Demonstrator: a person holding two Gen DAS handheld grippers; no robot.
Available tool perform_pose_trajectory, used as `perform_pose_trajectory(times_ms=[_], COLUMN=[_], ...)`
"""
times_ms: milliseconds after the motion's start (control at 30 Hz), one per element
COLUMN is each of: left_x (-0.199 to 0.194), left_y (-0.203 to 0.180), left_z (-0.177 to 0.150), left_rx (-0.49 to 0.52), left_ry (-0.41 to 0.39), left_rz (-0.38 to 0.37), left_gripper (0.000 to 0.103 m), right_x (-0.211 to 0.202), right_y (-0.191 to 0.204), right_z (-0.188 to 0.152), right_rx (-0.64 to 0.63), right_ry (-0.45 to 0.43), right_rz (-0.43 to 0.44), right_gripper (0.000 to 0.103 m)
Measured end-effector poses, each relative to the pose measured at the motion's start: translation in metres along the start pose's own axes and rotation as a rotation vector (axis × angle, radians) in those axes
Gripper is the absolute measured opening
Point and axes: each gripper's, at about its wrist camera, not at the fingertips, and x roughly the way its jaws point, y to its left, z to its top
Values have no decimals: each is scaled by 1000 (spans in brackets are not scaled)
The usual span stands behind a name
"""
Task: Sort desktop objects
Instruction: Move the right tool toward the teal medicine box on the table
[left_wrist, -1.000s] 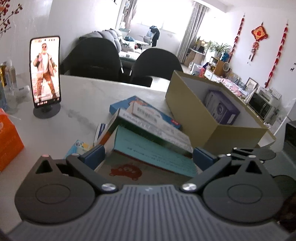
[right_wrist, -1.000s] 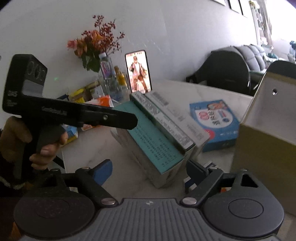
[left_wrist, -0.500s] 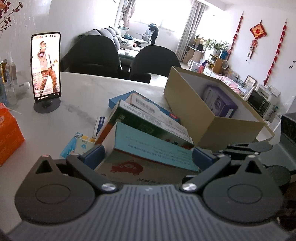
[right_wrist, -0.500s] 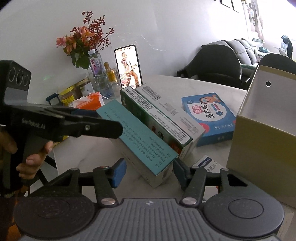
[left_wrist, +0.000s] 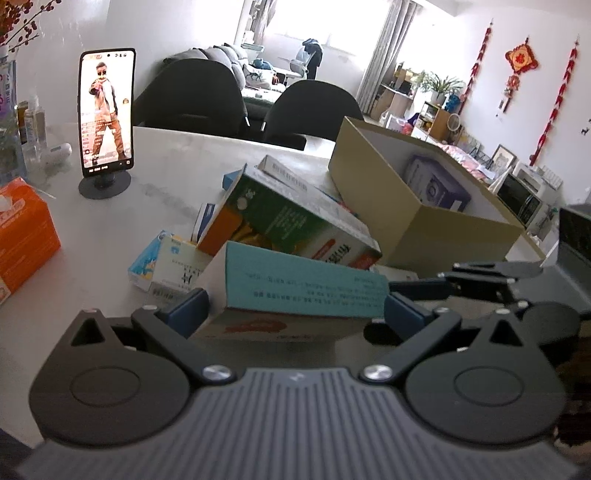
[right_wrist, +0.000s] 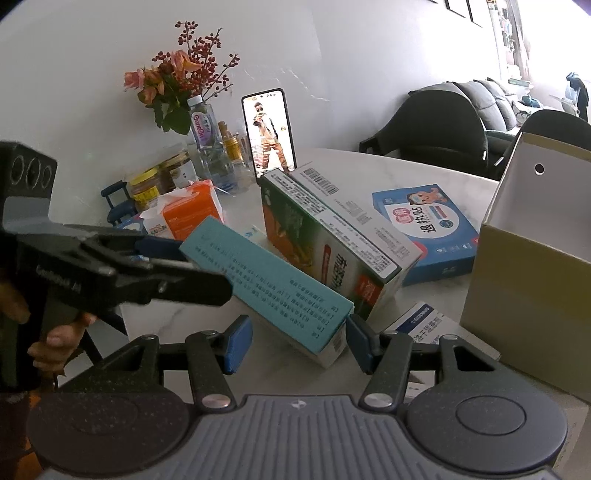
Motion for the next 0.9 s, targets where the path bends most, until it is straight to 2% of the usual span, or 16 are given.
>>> perform_pose_trajectory(times_ms=[167, 300, 367, 433, 500, 567, 733, 900], left_x=[-4, -3, -3, -3, -3, -3, -1, -4], left_y=[-1, 1, 2, 4, 4, 3, 0, -4], left_z=[-5, -7, -7, -8, -8, -8, -9, -10], left_rx=[-10, -24, -36, -44, -48, -46, -23, -9], left_ry=[5, 8, 8, 7, 9, 13, 36, 36], left_rz=[-1, 12, 17, 11, 4, 0, 17, -4], left_gripper=[102, 102, 102, 102, 102, 102, 102, 102], right_x=[2, 5, 8, 13, 17, 21, 19, 11], right_y=[-1, 4, 6, 5, 6, 8, 16, 20], right_z=[3, 9, 13, 14, 14, 12, 8, 6], right_rx=[-29, -163, -239, -273, -298, -313, -358, -365], right_ry=[30, 51, 65, 88, 111, 126, 123, 154], right_rz=[24, 13, 2, 14, 28, 43, 14, 5], right_gripper=[63, 64, 71, 71, 70, 64, 56, 54])
